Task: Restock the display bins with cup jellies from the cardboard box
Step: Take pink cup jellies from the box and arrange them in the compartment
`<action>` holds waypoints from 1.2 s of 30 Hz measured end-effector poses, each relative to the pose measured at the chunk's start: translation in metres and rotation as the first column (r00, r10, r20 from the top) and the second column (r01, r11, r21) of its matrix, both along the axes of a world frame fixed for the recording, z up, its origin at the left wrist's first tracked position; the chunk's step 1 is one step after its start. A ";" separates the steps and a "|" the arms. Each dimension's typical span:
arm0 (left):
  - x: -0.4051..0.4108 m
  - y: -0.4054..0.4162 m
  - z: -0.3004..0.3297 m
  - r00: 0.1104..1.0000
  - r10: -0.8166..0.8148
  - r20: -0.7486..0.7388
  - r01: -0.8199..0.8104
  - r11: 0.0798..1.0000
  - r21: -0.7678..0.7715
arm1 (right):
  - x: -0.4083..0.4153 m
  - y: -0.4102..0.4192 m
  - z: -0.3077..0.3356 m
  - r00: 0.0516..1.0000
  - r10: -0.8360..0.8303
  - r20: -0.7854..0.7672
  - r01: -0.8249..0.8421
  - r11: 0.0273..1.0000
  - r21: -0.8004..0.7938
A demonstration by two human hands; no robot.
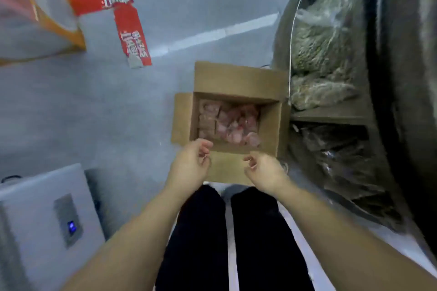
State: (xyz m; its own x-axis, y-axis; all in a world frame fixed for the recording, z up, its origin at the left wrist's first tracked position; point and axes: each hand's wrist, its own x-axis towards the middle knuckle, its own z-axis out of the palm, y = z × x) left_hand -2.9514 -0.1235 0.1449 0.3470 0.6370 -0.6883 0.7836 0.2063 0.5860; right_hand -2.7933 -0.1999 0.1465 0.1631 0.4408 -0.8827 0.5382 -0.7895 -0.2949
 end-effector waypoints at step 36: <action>0.048 0.051 0.007 0.872 0.377 0.314 -0.319 0.922 -0.220 | -0.009 0.061 0.026 0.653 -0.669 -0.355 0.746 0.488 0.452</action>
